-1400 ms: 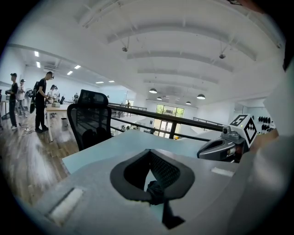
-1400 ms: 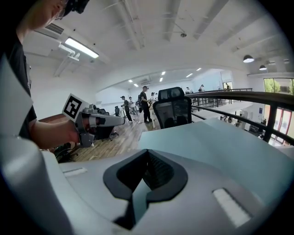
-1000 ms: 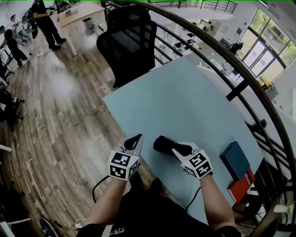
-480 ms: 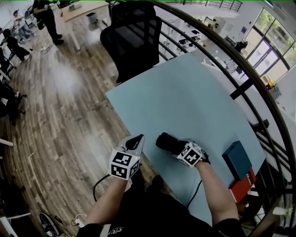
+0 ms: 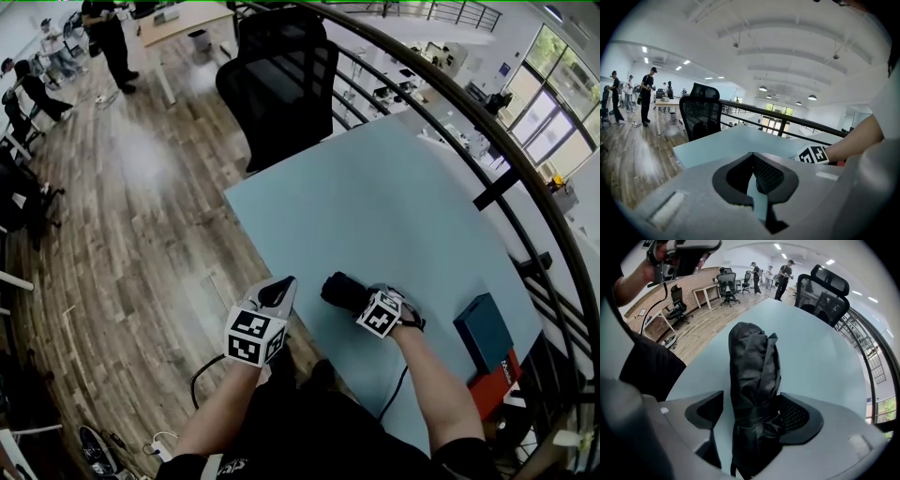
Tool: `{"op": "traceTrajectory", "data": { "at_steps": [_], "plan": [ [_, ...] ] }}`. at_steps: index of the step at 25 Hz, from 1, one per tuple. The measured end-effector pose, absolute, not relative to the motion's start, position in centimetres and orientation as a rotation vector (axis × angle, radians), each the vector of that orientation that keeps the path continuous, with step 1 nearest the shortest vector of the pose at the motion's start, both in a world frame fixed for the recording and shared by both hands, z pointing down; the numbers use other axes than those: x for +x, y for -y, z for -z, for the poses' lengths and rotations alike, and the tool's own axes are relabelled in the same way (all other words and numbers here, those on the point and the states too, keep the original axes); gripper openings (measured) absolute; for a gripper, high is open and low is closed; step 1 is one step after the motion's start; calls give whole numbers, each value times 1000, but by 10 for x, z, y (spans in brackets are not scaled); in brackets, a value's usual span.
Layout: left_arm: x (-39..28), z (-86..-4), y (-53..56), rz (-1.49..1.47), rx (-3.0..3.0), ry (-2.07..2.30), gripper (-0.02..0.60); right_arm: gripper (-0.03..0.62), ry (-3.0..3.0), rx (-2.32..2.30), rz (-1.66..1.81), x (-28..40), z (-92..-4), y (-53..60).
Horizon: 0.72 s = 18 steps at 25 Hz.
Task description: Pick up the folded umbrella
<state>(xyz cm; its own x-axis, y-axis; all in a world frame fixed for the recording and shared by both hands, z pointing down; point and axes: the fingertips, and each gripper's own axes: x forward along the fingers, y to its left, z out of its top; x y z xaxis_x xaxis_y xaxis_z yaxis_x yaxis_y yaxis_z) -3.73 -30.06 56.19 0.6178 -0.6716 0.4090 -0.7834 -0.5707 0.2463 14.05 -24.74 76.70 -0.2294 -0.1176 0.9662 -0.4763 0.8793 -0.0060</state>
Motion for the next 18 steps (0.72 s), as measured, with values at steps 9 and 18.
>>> {"op": "traceTrajectory", "data": {
  "at_steps": [9,18],
  "plan": [
    [-37,-570,302,-383,2412,1170,6,376,1768,389,-381,140,-782,253],
    [-38,-578,303,-375,2395,1154,7,376,1809,352,-442,138,-782,251]
  ]
}}
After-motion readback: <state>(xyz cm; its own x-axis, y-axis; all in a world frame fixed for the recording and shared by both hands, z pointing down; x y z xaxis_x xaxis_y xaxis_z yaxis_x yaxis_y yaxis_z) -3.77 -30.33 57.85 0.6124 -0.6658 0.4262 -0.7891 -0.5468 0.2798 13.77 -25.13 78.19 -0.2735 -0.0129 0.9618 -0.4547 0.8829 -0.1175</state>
